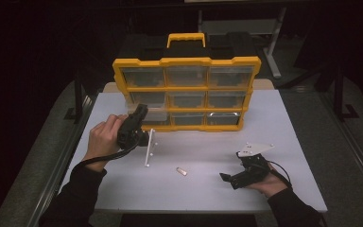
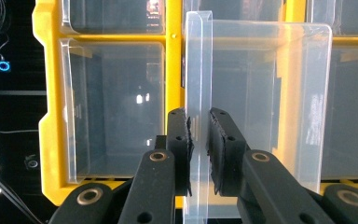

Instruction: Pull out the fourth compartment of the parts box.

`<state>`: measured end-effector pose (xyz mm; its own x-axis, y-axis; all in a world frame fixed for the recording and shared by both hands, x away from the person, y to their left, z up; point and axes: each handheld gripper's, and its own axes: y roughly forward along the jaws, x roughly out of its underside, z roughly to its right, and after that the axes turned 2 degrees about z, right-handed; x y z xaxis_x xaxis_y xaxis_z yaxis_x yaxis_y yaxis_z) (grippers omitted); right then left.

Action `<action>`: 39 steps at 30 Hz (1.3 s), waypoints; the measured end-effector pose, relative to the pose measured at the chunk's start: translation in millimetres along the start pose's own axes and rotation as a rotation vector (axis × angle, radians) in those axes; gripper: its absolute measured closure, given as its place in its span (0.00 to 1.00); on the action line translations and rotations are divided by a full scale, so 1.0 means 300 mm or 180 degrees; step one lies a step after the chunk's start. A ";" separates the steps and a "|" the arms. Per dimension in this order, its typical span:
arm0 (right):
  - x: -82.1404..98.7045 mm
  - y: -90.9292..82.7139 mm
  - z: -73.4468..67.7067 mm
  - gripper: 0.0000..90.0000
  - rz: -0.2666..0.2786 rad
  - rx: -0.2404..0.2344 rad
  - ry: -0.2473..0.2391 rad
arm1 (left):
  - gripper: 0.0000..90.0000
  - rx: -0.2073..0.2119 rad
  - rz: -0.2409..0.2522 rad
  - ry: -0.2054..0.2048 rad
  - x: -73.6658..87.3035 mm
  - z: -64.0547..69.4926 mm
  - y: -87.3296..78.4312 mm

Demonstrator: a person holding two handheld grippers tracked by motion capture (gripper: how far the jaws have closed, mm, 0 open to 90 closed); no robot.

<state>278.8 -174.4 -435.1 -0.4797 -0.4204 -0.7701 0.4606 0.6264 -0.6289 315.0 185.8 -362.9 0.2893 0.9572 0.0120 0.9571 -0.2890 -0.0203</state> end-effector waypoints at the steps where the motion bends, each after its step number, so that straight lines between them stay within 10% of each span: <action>1: 0.000 0.001 0.000 0.00 -0.0007 0.0000 0.0002 | 0.88 0.0002 -0.0014 0.0014 -0.001 -0.001 -0.003; 39: -0.001 0.002 0.001 0.00 -0.0012 0.0015 -0.0010 | 0.88 0.0001 0.0076 0.0019 -0.021 -0.005 -0.104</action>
<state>279.4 -174.2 -435.1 -0.4792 -0.4248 -0.7680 0.4622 0.6218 -0.6323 283.3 188.7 -360.8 0.3120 0.9499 0.0174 0.9500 -0.3117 -0.0211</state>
